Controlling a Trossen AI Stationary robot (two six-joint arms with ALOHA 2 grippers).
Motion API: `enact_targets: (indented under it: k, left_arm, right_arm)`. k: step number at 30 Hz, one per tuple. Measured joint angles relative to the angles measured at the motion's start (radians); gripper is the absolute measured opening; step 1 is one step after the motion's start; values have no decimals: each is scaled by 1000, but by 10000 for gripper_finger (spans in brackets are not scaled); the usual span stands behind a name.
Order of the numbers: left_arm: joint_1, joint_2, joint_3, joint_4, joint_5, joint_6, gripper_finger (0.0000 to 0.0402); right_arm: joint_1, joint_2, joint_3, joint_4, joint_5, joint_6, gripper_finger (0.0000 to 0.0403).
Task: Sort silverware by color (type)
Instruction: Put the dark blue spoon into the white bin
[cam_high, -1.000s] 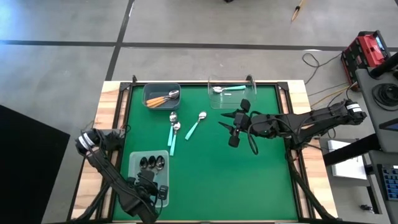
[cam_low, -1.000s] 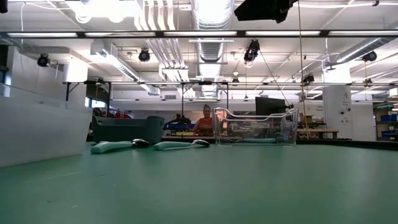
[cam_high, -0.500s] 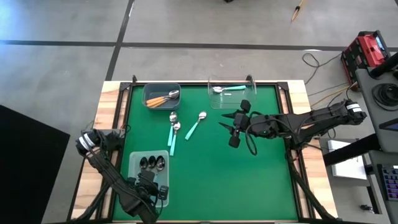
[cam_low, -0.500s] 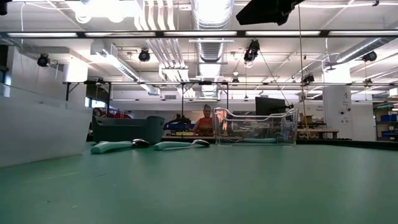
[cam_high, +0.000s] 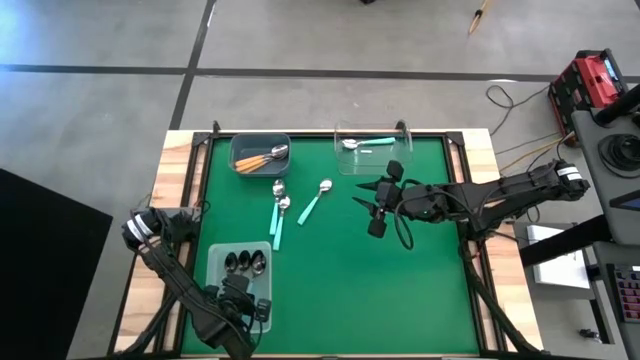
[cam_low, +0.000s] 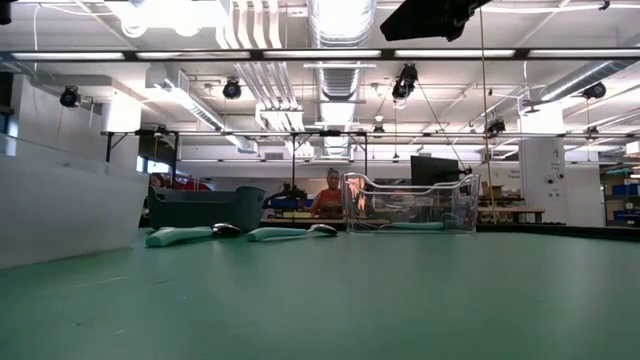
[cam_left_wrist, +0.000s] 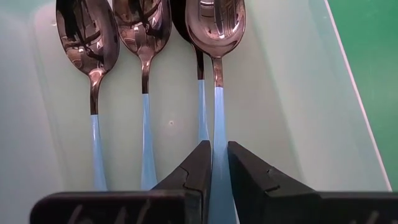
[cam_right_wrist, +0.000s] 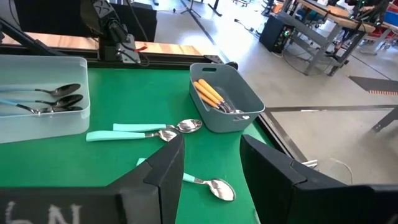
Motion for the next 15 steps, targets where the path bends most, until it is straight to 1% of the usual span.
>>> enact_targets:
  k: [15]
  left_arm:
    - [0, 0, 0, 2, 0, 0, 34]
  right_arm:
    - [0, 0, 0, -3, 0, 10, 148]
